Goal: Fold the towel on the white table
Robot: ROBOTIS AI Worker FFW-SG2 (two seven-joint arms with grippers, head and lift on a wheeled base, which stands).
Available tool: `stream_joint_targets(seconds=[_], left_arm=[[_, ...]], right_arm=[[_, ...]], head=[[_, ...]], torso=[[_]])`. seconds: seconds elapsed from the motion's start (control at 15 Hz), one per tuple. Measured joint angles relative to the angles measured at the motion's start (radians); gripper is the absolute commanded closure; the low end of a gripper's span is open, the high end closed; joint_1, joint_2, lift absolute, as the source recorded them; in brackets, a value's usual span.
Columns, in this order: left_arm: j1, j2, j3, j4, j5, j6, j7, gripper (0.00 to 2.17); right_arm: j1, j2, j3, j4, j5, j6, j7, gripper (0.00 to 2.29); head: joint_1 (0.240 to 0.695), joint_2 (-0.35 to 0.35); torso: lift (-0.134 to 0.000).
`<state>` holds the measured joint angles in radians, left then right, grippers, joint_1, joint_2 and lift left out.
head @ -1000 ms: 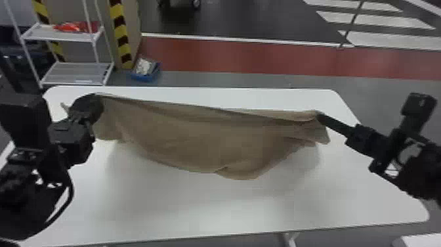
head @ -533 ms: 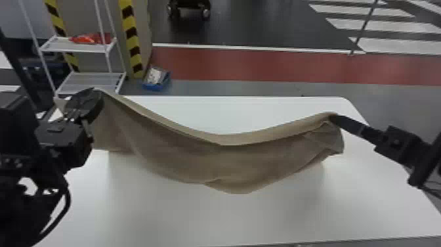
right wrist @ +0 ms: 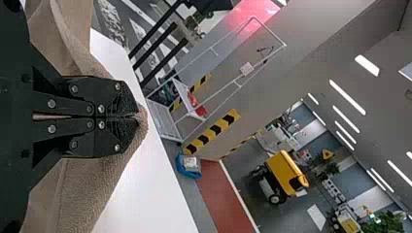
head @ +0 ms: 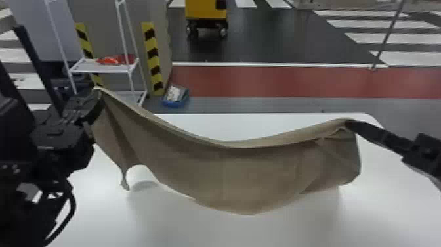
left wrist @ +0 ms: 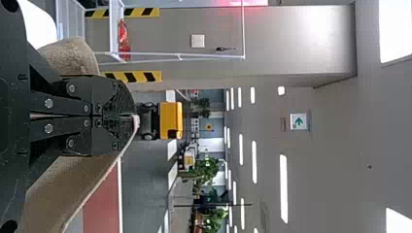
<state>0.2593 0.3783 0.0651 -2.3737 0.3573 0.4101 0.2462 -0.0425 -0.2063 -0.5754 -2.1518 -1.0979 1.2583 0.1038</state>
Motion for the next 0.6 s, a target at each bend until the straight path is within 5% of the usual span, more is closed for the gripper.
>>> stream_joint_targets(seconds=[0.2,0.6], left_arm=[[-0.060,0.009,-0.029,0.087,-0.014,0.016,-0.021,1.89],[-0.171,-0.022,-0.203,0.336,-0.127,0.037,-0.112,1.89]], right_arm=[[-0.083,-0.005,0.068,0.156,0.101,-0.007,-0.015,1.70],[-0.229,-0.019,0.197,0.667,0.274,-0.222,0.045,1.66]], head=[[0.571,0.000],[0.671,-0.063]], torso=[[-0.120],[-0.120]])
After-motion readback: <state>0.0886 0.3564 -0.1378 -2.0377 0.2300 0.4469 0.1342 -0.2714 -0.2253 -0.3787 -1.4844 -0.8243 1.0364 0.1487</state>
